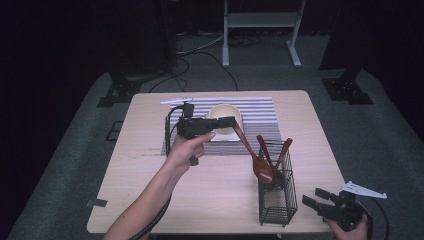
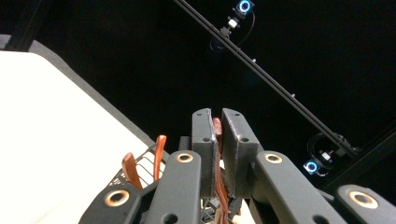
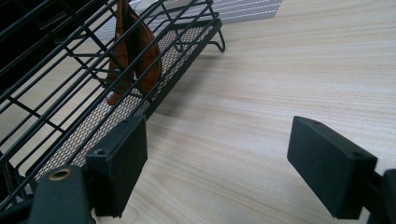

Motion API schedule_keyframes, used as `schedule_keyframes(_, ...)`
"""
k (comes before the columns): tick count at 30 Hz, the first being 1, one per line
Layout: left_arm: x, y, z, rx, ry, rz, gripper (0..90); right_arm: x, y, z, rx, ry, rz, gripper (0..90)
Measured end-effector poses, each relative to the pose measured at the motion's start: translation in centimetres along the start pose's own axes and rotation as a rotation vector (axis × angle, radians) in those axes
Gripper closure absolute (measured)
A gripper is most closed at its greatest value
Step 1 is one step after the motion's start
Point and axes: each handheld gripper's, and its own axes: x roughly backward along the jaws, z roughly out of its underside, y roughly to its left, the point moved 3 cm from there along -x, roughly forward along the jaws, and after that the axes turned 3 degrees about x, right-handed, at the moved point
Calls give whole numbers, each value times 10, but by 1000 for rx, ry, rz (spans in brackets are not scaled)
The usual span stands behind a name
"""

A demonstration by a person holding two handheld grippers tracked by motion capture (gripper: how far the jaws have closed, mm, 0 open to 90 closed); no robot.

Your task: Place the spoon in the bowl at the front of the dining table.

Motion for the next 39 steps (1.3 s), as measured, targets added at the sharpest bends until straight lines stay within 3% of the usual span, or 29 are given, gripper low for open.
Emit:
schedule_keyframes(17, 18, 23, -7, 21, -26, -81, 842, 0, 0, 0, -1, 0, 1, 190)
schedule_keyframes(26, 29, 46, -9, 52, -46, -136, 842, 1, 0, 0, -4, -3, 0, 189)
schedule_keyframes(39, 39, 72, -11, 61, -54, -226, 842, 0, -2, 0, -9, -5, 2, 189)
